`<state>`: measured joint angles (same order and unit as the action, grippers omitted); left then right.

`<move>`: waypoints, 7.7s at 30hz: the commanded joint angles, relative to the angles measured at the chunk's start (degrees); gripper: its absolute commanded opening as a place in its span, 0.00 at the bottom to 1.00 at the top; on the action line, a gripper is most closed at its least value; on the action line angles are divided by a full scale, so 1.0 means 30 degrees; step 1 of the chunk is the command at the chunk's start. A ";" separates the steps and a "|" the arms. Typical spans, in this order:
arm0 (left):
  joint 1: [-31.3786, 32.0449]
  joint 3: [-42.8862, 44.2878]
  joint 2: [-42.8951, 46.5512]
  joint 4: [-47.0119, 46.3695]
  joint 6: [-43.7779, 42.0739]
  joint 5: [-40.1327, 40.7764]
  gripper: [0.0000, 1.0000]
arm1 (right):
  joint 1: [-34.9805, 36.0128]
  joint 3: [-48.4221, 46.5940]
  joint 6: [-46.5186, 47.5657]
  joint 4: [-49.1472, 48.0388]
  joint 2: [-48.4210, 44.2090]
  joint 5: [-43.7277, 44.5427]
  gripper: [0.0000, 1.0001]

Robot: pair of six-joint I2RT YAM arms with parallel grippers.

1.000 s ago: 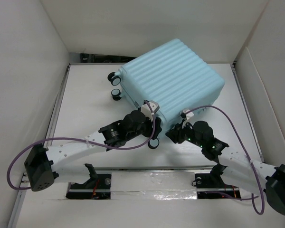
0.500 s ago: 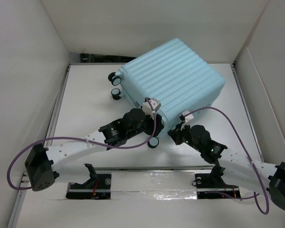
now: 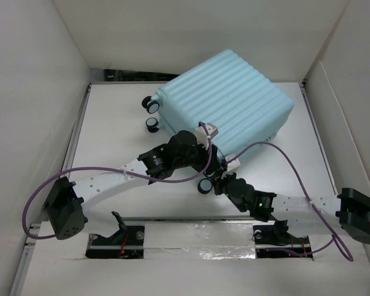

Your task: Pack the luggage

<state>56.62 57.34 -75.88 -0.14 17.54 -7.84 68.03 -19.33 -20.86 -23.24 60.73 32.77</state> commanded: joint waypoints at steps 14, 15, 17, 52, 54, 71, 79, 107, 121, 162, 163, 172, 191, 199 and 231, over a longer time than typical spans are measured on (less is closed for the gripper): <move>0.0609 0.3298 0.0915 -0.5119 0.2213 -0.2345 0.71 | 0.1991 -0.2611 0.0482 -1.8823 0.8349 0.0679 0.00; 0.0609 0.3385 0.1207 -0.4442 0.1978 -0.0918 0.79 | 0.1991 -0.2377 0.0306 -1.8708 0.8061 0.0648 0.00; -0.0410 0.3153 0.2523 -0.2630 0.1539 0.0786 0.97 | 0.2196 -0.1704 -0.0074 -1.7863 0.7417 0.0852 0.00; -1.5450 0.7311 -0.4880 0.4353 -0.9069 -0.4243 0.83 | 0.2196 0.0702 -0.0048 -1.3052 0.2168 -0.2575 0.00; -1.5214 0.7283 -0.5088 0.4266 -0.9274 -0.4128 0.80 | 0.2196 0.0644 0.0040 -1.3227 0.2431 -0.2575 0.00; -1.5211 0.9097 -0.6552 0.3297 -0.9831 -0.2162 0.56 | 0.2196 0.0644 0.0127 -1.2350 0.1906 -0.2576 0.00; -1.5211 0.8988 -0.6851 0.3068 -0.8691 -0.2487 0.00 | 0.2196 0.0789 0.0187 -1.1823 0.1235 -0.2168 0.00; -1.4420 -0.6485 1.0584 0.0107 0.2092 -0.9896 0.00 | -0.8814 -0.2106 0.0510 0.0449 -0.5653 -0.7227 0.00; -1.3486 -0.7249 0.9678 -0.5753 0.5082 -1.1715 0.00 | -0.0766 -0.1315 0.0097 -0.7363 0.2887 0.0873 0.00; -0.2262 -0.2883 0.2881 -0.5137 0.3499 -0.2866 0.47 | -0.1466 0.0584 -0.2656 -0.4147 -0.0085 -0.0584 0.56; -0.2262 -0.2883 0.2706 -0.5283 0.3528 -0.3099 0.45 | -0.1466 0.0817 -0.2684 -0.3972 -0.0725 -0.0467 0.51; -0.1386 -0.0046 -0.1275 -0.6807 0.3675 -0.4067 0.42 | -0.1641 0.1962 -0.3505 0.1476 -0.6733 -0.0140 0.77; -0.1114 0.4477 -0.0775 -0.5846 0.3763 0.1636 0.73 | -0.0880 0.0940 -0.2570 -0.2183 -0.3432 0.1029 0.06; -0.4424 -0.1825 0.9055 0.4198 0.4172 1.0578 0.75 | -0.1259 -0.0647 -0.1454 -0.1892 -0.2426 0.1321 0.00; -0.9176 -0.0481 0.3818 0.5174 -0.0895 0.2436 0.49 | -0.5565 0.3192 -0.1867 -0.3087 -0.3956 0.4986 0.65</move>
<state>29.08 53.01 -64.38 16.60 16.95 0.64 52.99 -10.15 -28.82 -23.79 48.14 44.60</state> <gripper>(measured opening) 0.509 0.640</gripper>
